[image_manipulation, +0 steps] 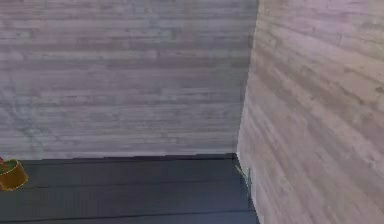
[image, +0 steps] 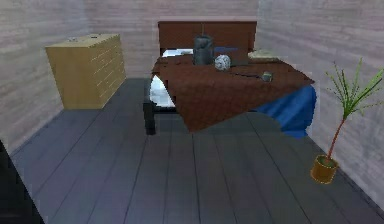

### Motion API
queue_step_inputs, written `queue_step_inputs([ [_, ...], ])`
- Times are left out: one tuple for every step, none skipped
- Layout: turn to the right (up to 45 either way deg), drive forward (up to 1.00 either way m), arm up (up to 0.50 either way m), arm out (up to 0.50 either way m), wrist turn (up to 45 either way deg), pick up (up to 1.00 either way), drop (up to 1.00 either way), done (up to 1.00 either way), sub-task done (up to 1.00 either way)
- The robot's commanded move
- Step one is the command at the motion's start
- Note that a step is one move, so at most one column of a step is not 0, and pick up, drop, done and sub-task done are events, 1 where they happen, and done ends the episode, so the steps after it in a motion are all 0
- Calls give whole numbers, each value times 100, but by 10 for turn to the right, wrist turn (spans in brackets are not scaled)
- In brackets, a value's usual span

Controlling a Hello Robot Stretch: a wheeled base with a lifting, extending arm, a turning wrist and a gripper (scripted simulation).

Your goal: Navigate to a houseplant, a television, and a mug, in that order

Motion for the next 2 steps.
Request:
queue_step_inputs([
  [420, 0, 0, 0, 0, 0, 0, 0, 0],
  [0, 80, 0, 0, 0, 0, 0, 0, 0],
])
